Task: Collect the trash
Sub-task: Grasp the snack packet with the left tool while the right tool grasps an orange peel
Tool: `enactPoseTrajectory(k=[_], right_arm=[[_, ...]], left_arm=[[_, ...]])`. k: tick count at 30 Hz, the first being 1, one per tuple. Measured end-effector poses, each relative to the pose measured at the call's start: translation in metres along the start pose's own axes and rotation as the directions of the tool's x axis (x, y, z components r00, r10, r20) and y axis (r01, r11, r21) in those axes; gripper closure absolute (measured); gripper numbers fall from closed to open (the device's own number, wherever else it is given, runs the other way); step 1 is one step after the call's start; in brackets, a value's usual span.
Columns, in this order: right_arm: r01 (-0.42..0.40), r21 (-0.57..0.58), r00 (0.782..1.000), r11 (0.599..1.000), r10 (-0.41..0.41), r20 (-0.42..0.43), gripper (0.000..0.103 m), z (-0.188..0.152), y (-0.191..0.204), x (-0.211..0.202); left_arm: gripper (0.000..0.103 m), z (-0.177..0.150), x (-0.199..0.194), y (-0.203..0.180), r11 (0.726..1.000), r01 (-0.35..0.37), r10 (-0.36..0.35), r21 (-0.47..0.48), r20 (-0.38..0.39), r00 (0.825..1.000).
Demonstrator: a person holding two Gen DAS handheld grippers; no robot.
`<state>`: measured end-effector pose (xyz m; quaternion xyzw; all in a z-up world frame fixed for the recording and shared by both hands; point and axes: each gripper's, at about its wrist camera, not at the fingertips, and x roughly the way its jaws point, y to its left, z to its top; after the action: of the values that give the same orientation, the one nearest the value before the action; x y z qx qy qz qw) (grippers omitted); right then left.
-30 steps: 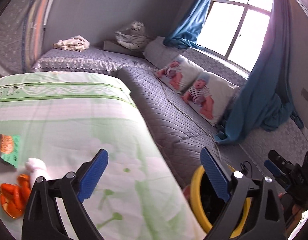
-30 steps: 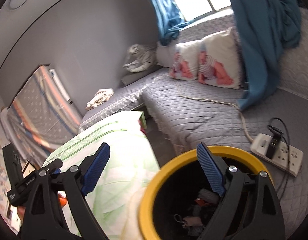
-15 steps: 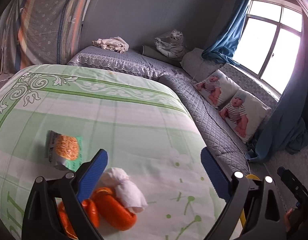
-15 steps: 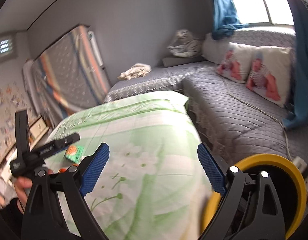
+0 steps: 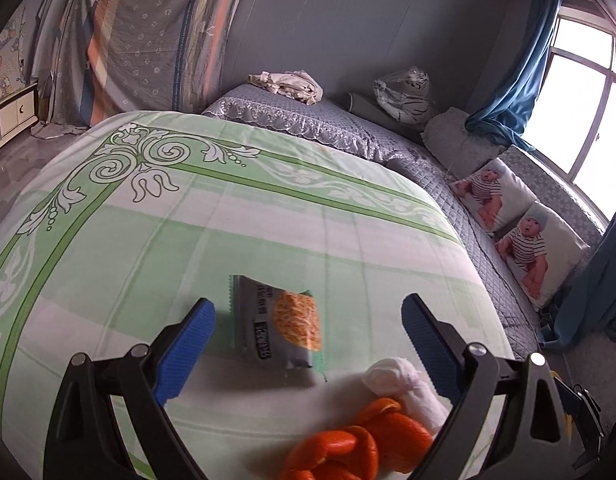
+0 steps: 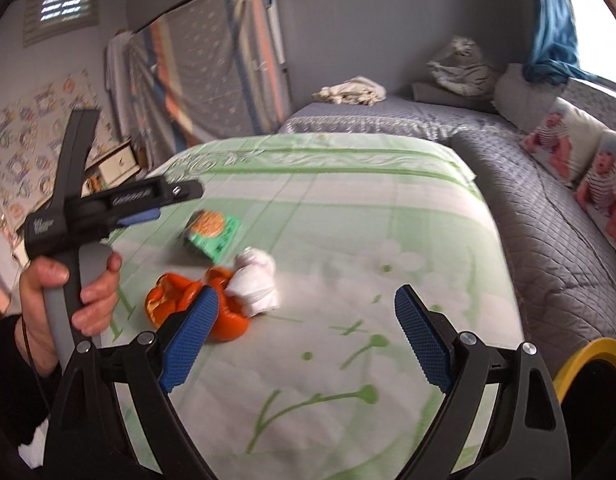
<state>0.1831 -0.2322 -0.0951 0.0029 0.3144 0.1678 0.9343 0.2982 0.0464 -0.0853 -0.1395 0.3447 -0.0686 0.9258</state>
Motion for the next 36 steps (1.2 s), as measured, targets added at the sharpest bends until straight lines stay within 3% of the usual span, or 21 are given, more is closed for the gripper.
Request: enactPoseTrajectory(k=[5,13,26,32,36], right_arm=[[-0.038,-0.081,0.998,0.996,0.033,-0.056,0.022,-0.006,0.024,0.018],[-0.114,-0.126,0.985,0.985,0.095,-0.143,0.042,-0.011,0.045,0.039],[-0.136,-0.129,0.969,0.982,0.105,-0.225,0.050,-0.009,0.053,0.071],[-0.140,-0.114,0.961,0.984,0.107,-0.253,0.060,-0.007,0.053,0.084],[-0.157,-0.085,0.956,0.984,0.130,-0.263,0.066,-0.007,0.050,0.086]], left_arm=[[0.012,-0.002,0.010,0.012,0.999,-0.034,0.035,0.012,-0.042,0.999],[0.012,-0.011,0.021,0.016,0.999,-0.026,0.029,0.045,-0.075,0.997],[0.014,-0.008,0.044,0.018,0.996,-0.060,0.069,0.070,-0.134,0.989],[0.031,-0.010,0.060,0.011,0.993,-0.058,0.078,0.107,-0.184,0.980],[0.049,-0.010,0.063,0.011,0.992,-0.067,0.088,0.110,-0.193,0.977]])
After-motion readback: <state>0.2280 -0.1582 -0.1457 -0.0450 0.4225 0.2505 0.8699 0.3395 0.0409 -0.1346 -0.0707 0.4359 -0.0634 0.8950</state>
